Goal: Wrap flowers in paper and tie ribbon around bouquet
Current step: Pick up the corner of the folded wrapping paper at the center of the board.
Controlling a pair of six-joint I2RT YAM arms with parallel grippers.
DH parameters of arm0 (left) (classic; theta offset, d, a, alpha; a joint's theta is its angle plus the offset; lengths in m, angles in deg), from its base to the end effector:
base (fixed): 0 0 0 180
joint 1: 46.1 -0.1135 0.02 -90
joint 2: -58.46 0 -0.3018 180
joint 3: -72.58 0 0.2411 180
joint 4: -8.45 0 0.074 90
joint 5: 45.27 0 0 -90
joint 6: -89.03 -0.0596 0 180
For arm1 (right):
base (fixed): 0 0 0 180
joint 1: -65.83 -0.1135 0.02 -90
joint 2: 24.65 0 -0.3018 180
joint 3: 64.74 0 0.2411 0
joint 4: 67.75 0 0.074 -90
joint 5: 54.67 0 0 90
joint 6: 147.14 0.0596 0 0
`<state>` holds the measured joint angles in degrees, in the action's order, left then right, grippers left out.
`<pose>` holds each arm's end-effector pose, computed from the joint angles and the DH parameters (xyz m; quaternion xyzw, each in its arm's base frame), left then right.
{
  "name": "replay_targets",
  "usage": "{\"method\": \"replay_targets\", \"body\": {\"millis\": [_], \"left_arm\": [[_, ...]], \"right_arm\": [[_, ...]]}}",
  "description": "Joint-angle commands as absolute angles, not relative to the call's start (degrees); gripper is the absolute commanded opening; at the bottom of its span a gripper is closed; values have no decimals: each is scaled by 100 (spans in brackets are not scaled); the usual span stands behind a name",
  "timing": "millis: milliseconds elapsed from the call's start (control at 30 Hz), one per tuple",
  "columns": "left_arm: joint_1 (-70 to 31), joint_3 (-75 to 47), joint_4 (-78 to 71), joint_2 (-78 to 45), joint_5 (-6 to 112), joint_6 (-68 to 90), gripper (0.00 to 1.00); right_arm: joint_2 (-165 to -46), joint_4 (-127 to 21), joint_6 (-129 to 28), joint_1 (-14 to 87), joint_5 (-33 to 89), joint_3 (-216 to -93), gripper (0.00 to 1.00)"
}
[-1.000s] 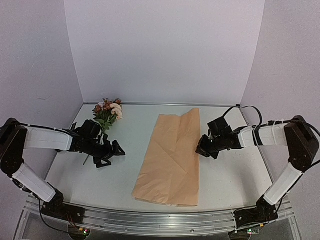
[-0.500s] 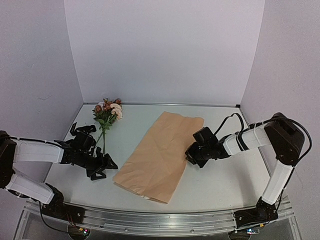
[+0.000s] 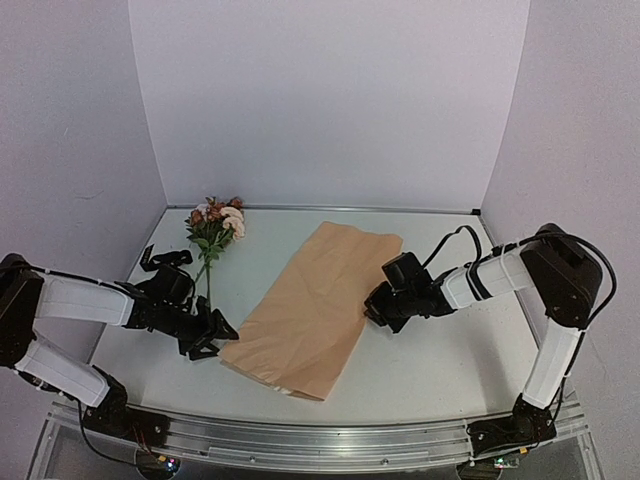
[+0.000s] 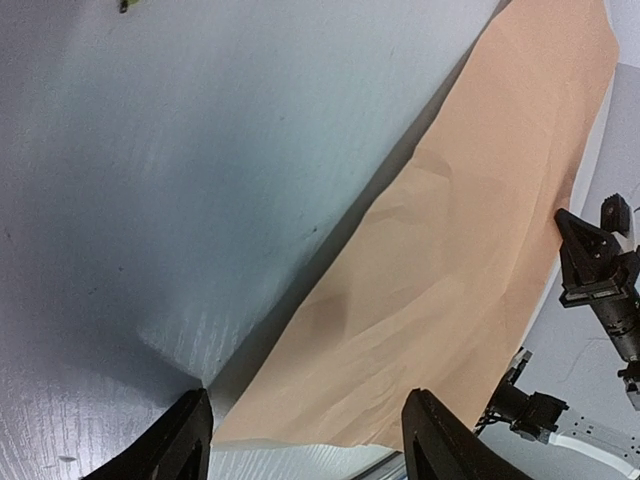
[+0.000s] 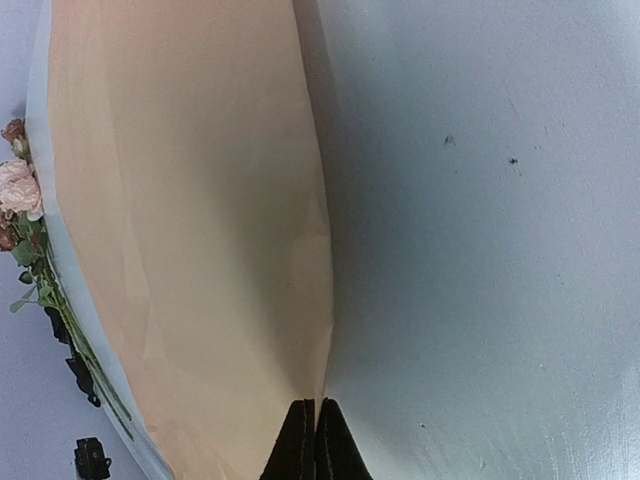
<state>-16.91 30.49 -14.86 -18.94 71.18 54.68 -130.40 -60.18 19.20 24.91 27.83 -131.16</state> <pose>0.1767 -0.1291 0.1599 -0.1543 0.9265 -0.3402 0.0458 0.2816 0.2544 0.1540 0.2594 0.8914 0.3446 0.1389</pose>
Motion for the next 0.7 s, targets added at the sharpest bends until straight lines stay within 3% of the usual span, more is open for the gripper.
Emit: {"method": "replay_targets", "body": {"millis": [0,200,500,667], "left_arm": [[-1628,3061,-1285,-2022,7111,5703,61],[-1630,2941,-1453,-1626,6887,5850,44],[-1623,2581,-1447,-1466,7011,5592,2],[-1615,1866,-1830,-996,6871,4992,0]], "right_arm": [[-13110,-6142,1845,2453,2732,-13312,0],[-13185,-6124,1627,2453,2640,-13443,0],[-13707,-6091,1187,2385,2126,-14212,0],[-13907,-6081,1264,2253,2216,-14525,0]]}}
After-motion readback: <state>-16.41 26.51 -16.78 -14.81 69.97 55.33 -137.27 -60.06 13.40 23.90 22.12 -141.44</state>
